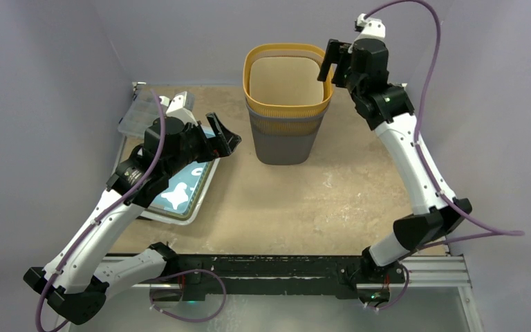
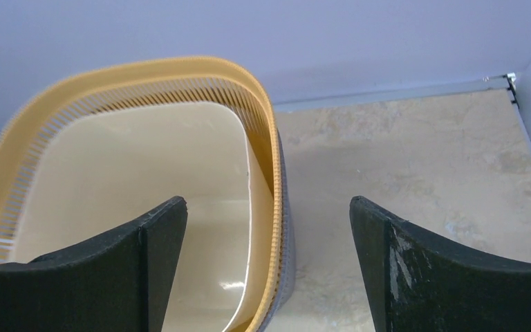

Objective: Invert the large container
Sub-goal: Move the multiple containers to the center of the board.

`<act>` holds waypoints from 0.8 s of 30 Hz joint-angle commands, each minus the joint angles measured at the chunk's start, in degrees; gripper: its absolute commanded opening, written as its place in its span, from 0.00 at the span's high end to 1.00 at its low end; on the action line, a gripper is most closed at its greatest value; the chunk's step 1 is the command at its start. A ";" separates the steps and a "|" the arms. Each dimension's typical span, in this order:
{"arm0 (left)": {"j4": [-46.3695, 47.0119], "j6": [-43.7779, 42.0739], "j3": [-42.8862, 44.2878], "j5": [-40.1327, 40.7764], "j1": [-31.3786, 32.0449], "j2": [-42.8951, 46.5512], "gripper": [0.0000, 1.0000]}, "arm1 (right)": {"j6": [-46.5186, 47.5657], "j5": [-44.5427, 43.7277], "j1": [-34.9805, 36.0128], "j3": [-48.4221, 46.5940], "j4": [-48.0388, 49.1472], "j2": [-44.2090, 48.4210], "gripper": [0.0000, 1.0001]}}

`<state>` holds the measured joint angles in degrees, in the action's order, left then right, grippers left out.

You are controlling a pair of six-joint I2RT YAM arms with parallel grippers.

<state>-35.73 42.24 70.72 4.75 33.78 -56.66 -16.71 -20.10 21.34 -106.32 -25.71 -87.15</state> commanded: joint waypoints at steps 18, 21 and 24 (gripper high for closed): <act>-0.30 -1.01 1.88 0.37 -0.12 0.06 0.08 | -0.65 10.43 -3.37 -3.29 -12.67 -3.22 0.80; -0.46 -1.25 3.68 0.37 -0.12 -0.17 0.08 | -0.67 11.54 -3.36 -3.21 -13.81 -1.84 0.94; -0.61 -1.74 5.68 0.28 -0.13 -0.67 0.08 | -0.71 12.45 -3.40 -3.49 -15.13 -0.58 1.00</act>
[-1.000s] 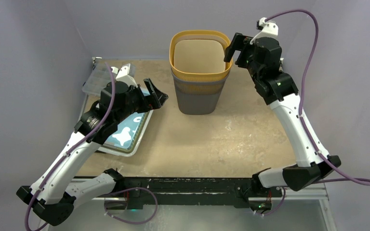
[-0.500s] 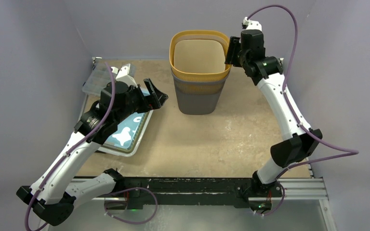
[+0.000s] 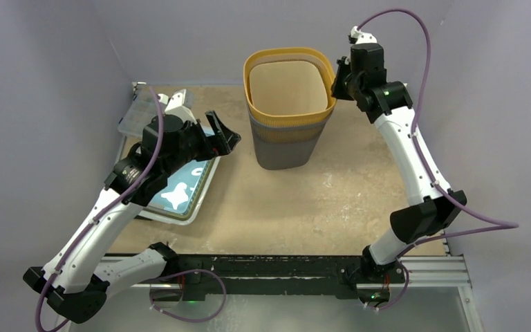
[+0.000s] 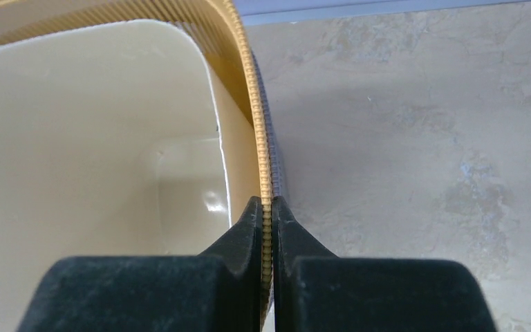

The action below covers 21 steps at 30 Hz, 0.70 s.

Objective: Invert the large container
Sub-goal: Move the multiple containers to the center of the board.

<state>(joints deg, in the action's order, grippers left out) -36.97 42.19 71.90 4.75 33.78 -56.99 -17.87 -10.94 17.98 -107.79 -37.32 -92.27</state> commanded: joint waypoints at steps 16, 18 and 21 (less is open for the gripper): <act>0.01 -4.31 10.28 1.81 -0.12 -3.21 0.06 | -5.06 21.44 1.22 9.80 -7.68 17.91 1.00; 0.29 -4.30 10.16 1.23 -0.20 -3.58 0.06 | -7.16 23.24 2.16 12.94 -6.89 20.22 1.00; 0.54 -4.19 9.81 0.85 -0.12 -3.86 0.07 | -11.20 22.64 6.05 16.37 -5.62 22.95 1.00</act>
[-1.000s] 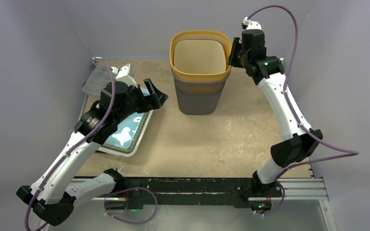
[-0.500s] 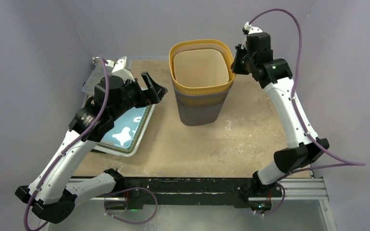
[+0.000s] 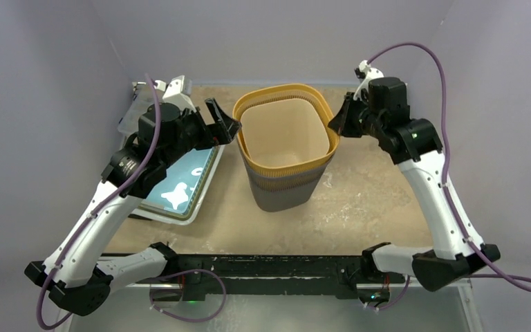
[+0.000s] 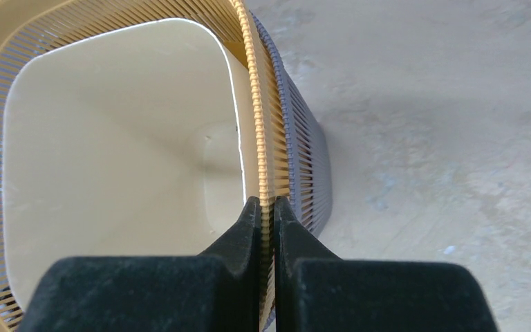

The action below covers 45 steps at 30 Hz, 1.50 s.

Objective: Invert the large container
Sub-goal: Move the multiple containers to the center of the board.

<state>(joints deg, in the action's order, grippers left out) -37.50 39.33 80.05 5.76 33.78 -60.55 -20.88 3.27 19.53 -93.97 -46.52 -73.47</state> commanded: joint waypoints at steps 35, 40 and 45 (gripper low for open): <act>-15.72 1.59 0.37 1.19 -0.13 8.36 0.13 | 1.10 -11.16 27.10 -19.11 -9.78 -10.65 0.60; -18.15 0.49 0.45 -1.59 -0.17 8.07 0.13 | 2.10 -21.26 30.03 -23.33 -15.70 -15.59 0.59; -17.38 0.55 -0.69 -2.24 -0.13 8.07 0.14 | 2.29 -24.10 32.20 -26.84 -16.70 -17.08 0.59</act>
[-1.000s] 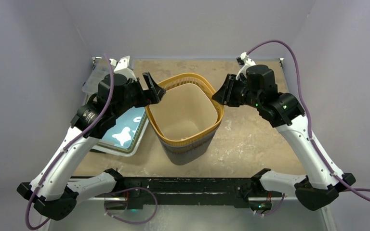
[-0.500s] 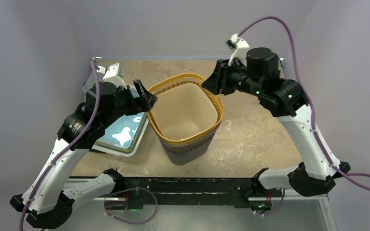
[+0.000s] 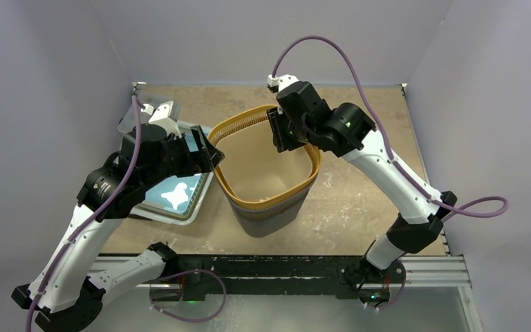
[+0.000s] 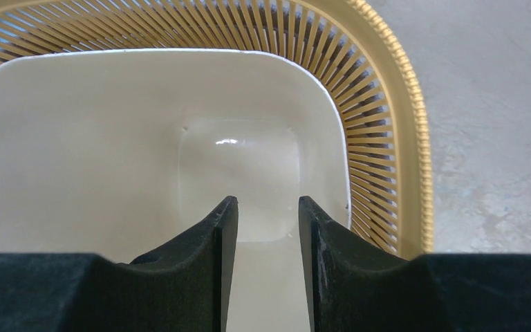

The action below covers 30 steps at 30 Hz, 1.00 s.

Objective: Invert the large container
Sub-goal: Move the multiple containers to the center of the board, then pick up the container from the container.

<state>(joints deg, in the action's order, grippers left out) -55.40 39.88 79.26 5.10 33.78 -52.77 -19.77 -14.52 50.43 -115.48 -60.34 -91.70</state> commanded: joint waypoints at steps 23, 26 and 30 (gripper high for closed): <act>3.61 -0.14 -2.68 -3.79 -0.14 -1.11 0.26 | 0.92 -11.13 1.49 9.27 1.45 2.40 0.66; 4.12 -0.01 -3.21 -3.70 -0.12 -1.11 0.29 | 0.47 -10.18 1.51 12.18 2.85 2.77 0.74; 5.04 0.04 -3.70 -3.85 -0.17 -1.32 0.32 | 0.16 -10.14 1.57 13.59 4.41 3.42 0.86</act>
<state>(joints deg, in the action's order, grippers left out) -53.30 39.88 75.99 1.89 33.78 -54.06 -17.93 -27.31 51.72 -104.16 -56.90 -88.92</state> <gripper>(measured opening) 0.696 0.199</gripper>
